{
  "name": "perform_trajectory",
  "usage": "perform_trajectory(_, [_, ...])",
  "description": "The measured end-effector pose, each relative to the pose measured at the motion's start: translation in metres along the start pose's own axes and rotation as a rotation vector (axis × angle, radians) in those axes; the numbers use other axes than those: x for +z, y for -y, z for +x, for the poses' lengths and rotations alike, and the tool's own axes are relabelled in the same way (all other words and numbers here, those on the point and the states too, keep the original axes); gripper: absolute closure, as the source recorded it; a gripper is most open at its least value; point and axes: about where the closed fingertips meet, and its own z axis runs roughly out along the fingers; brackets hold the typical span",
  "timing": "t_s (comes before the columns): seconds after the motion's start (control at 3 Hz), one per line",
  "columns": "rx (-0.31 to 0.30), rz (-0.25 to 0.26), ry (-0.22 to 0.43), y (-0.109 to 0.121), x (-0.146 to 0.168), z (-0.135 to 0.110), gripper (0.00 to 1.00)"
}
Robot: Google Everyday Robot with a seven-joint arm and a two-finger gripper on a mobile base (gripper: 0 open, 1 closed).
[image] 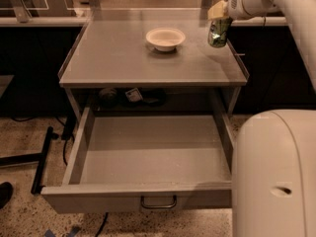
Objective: Place green can into top drawer
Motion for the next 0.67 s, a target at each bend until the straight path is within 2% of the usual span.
perform_trajectory(0.33, [-0.038, -0.043, 0.034, -0.012, -0.044, 0.002, 1.00])
perform_trajectory(0.67, [-0.094, -0.110, 0.089, -0.039, -0.101, 0.010, 1.00])
